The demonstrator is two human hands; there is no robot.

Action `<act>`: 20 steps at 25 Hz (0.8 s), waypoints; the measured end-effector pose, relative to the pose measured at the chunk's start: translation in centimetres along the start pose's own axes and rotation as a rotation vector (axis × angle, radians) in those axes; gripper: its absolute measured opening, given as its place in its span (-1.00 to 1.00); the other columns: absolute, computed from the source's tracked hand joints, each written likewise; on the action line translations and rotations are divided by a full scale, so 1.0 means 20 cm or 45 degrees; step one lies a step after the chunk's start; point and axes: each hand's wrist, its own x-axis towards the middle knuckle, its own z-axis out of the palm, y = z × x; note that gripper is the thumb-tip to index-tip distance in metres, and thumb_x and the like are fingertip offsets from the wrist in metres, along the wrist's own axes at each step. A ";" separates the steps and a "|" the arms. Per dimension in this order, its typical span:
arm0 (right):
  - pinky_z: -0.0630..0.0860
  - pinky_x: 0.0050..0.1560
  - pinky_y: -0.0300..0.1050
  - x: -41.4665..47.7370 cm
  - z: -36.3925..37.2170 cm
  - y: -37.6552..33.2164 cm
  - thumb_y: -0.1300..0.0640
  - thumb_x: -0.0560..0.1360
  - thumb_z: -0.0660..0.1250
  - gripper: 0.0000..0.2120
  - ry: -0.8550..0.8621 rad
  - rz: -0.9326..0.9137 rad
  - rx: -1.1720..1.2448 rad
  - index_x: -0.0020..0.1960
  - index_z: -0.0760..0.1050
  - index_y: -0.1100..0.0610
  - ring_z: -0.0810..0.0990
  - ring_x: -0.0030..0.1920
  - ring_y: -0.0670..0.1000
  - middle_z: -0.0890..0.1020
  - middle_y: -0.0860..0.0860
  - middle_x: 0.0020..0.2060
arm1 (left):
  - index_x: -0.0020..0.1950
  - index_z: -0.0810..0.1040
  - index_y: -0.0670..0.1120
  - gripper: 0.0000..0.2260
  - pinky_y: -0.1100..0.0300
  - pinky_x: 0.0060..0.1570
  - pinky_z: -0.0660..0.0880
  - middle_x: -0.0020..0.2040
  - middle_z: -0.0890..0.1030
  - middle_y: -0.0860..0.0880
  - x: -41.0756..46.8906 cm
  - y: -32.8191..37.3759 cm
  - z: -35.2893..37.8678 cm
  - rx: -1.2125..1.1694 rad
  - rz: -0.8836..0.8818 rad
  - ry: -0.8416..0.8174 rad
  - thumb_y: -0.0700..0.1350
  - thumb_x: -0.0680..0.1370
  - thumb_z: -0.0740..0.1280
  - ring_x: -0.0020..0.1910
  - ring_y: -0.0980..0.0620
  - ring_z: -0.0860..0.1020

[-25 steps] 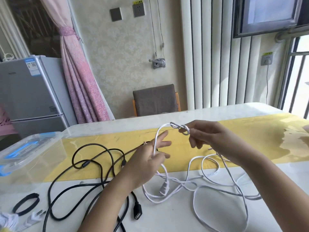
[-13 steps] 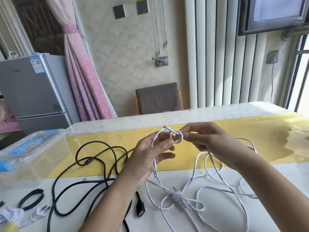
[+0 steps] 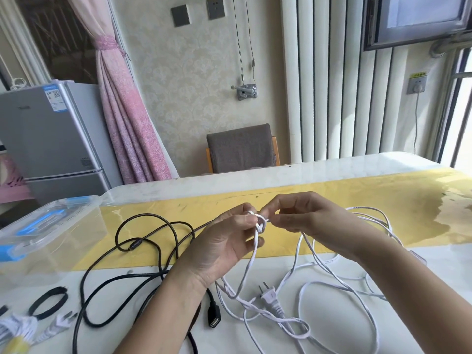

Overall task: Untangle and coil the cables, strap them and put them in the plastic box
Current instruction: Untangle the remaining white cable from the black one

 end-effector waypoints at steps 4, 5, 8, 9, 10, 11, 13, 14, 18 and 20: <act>0.45 0.03 -0.19 0.00 0.01 0.00 0.06 0.39 0.43 -0.81 -0.007 -0.034 0.128 -0.10 0.58 0.18 0.54 -0.15 0.03 0.63 0.16 -0.20 | -0.30 0.58 -0.06 -0.72 0.27 -0.16 0.52 -0.23 0.56 -0.04 -0.01 0.01 0.00 0.092 0.094 0.056 -0.05 0.18 0.64 -0.27 0.09 0.54; 0.47 0.08 -0.16 0.00 0.01 0.00 0.09 0.37 0.46 -0.84 -0.021 -0.050 0.156 -0.14 0.57 0.16 0.58 -0.12 0.03 0.63 0.16 -0.20 | -0.29 0.59 -0.06 -0.77 0.27 -0.16 0.53 -0.24 0.58 -0.03 -0.01 0.00 0.01 0.121 0.125 0.061 -0.06 0.22 0.61 -0.26 0.08 0.56; 0.45 0.05 -0.06 0.01 0.04 0.00 0.11 0.27 0.53 -0.81 -0.048 -0.098 0.214 -0.24 0.53 0.08 0.52 -0.11 0.05 0.55 0.11 -0.20 | -0.28 0.60 -0.08 -0.96 0.28 -0.21 0.53 -0.28 0.63 -0.09 -0.02 0.01 0.07 0.211 0.183 0.128 -0.15 0.33 0.44 -0.25 0.02 0.61; 0.45 0.02 0.00 0.01 0.06 0.00 0.11 0.25 0.55 -0.79 -0.007 -0.110 0.165 -0.26 0.51 0.08 0.49 -0.12 0.05 0.53 0.09 -0.19 | -0.26 0.58 -0.11 -0.94 0.29 -0.23 0.53 -0.30 0.63 -0.10 -0.01 0.00 0.06 0.218 0.203 0.142 -0.21 0.34 0.44 -0.28 0.03 0.61; 0.47 0.00 0.08 0.02 0.07 0.00 0.12 0.25 0.57 -0.77 0.060 -0.126 0.090 -0.28 0.50 0.09 0.49 -0.13 0.06 0.51 0.06 -0.19 | -0.23 0.56 -0.15 -0.90 0.30 -0.25 0.53 -0.31 0.63 -0.11 -0.01 0.00 0.08 0.209 0.208 0.164 -0.29 0.37 0.45 -0.31 0.06 0.60; 0.49 0.00 0.14 0.02 0.08 0.00 0.13 0.27 0.57 -0.76 0.131 -0.147 0.020 -0.29 0.50 0.11 0.49 -0.16 0.08 0.50 0.02 -0.19 | -0.20 0.53 -0.19 -0.91 0.30 -0.26 0.52 -0.30 0.63 -0.11 -0.01 -0.01 0.06 0.209 0.222 0.164 -0.33 0.41 0.41 -0.32 0.07 0.60; 0.54 -0.04 0.09 0.02 0.07 -0.01 0.21 0.32 0.54 -0.80 0.229 -0.191 -0.040 -0.29 0.51 0.19 0.55 -0.19 0.13 0.49 0.00 -0.18 | -0.17 0.52 -0.22 -0.94 0.28 -0.24 0.54 -0.25 0.64 -0.11 0.00 -0.01 0.06 0.188 0.241 0.162 -0.25 0.44 0.27 -0.28 0.07 0.60; 0.57 -0.07 0.00 0.02 0.07 -0.01 0.25 0.35 0.52 -0.82 0.259 -0.201 -0.063 -0.28 0.52 0.24 0.58 -0.20 0.10 0.49 -0.01 -0.17 | -0.18 0.53 -0.22 -0.91 0.26 -0.21 0.54 -0.23 0.64 -0.11 0.00 -0.01 0.05 0.183 0.239 0.155 -0.23 0.44 0.26 -0.25 0.06 0.60; 0.57 -0.11 -0.21 0.01 0.10 -0.02 0.27 0.37 0.48 -0.82 0.380 -0.221 -0.265 -0.33 0.50 0.23 0.58 -0.23 -0.04 0.53 -0.02 -0.12 | -0.27 0.57 -0.10 -0.92 0.24 -0.10 0.54 -0.19 0.64 -0.12 0.00 -0.03 0.04 0.330 0.306 0.186 -0.13 0.36 0.44 -0.19 0.02 0.59; 0.54 -0.19 -0.23 0.02 0.12 -0.01 0.18 0.39 0.48 -0.82 0.489 -0.295 -0.435 -0.30 0.52 0.20 0.55 -0.27 -0.04 0.53 -0.02 -0.17 | -0.30 0.57 -0.03 -0.89 0.18 -0.06 0.52 -0.21 0.62 -0.12 0.01 -0.03 0.02 0.517 0.406 0.306 -0.05 0.31 0.47 -0.20 -0.01 0.57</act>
